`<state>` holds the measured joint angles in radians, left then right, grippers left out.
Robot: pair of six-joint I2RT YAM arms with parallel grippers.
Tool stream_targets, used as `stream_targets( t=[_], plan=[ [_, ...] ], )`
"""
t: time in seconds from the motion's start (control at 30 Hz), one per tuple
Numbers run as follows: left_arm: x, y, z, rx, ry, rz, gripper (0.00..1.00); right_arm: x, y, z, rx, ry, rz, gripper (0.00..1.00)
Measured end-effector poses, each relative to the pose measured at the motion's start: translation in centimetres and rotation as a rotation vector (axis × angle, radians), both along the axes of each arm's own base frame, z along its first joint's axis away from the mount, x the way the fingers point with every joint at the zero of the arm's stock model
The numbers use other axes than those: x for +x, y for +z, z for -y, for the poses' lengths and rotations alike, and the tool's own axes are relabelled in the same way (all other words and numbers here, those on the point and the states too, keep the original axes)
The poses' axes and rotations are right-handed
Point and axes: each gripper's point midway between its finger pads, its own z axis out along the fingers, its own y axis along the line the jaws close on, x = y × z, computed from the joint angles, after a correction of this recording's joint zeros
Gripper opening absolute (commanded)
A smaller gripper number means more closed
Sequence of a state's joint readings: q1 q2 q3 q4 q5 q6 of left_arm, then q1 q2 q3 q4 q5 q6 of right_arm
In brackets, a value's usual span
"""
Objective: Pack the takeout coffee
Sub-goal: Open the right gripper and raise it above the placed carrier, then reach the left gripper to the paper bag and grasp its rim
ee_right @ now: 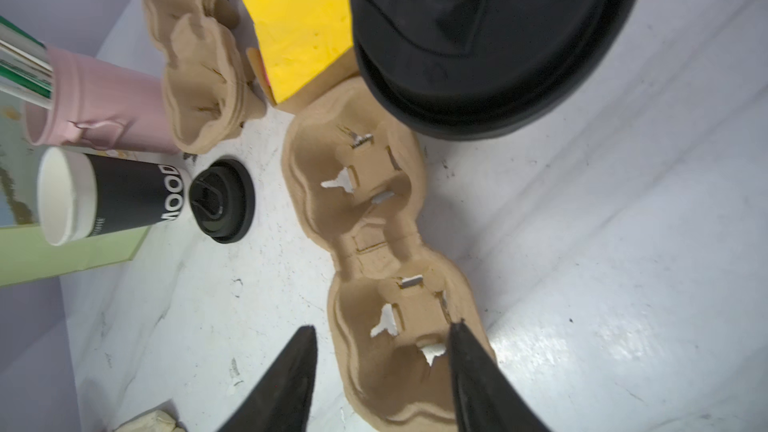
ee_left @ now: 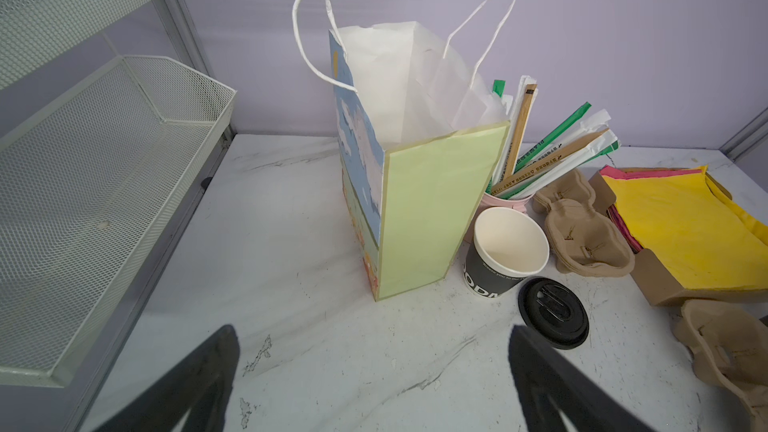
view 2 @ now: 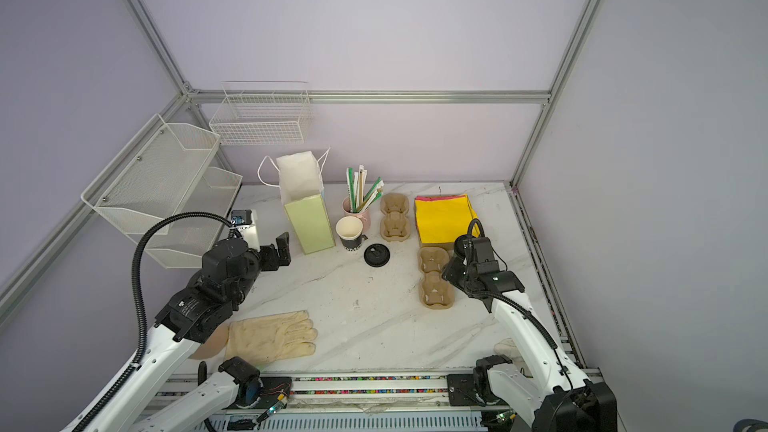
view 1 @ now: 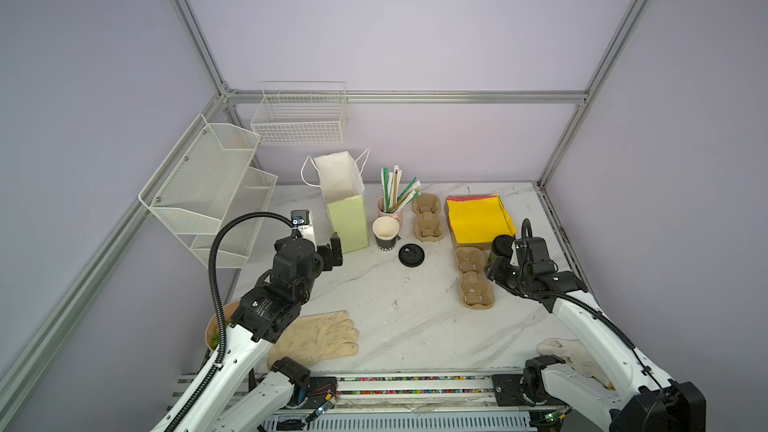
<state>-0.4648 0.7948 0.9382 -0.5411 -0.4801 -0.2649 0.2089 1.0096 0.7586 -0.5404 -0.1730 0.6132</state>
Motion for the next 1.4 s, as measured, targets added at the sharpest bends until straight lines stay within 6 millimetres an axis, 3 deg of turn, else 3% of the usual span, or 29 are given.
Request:
stream_targets(
  t=[0.13, 0.37, 0.47, 0.6, 0.7, 0.97, 1.2, 1.4],
  plan=[
    [0.1, -0.2, 0.1, -0.001, 0.001, -0.006, 1.00, 0.5, 1.3, -1.8, 0.014, 0.071, 0.027, 0.69],
    [0.9, -2.1, 0.5, -0.001, 0.015, -0.109, 1.00, 1.0, 1.4, -8.2, -0.070, 0.251, 0.018, 0.84],
    [1.5, -0.3, 0.5, -0.030, 0.027, -0.106, 1.00, 1.9, 1.7, -9.4, -0.094, 0.265, 0.038, 0.97],
    [1.9, 3.8, 0.0, -0.096, 0.046, -0.040, 1.00, 2.7, 1.3, -9.2, -0.157, 0.243, 0.043, 0.97],
    [1.9, 5.4, -0.4, -0.124, 0.055, -0.004, 1.00, 3.2, 1.2, -8.3, -0.213, 0.213, 0.051, 0.97],
    [3.7, 4.7, -3.2, -0.149, 0.136, -0.067, 1.00, 2.3, -0.6, -7.0, -0.262, 0.195, 0.024, 0.97],
    [9.1, 4.5, -4.0, -0.235, 0.173, -0.151, 0.99, 1.8, -1.1, -7.6, -0.230, 0.223, 0.014, 0.97],
    [14.0, 3.7, -3.8, -0.272, 0.183, -0.234, 0.90, 1.5, -0.5, -7.5, -0.221, 0.227, 0.036, 0.97]
  ],
)
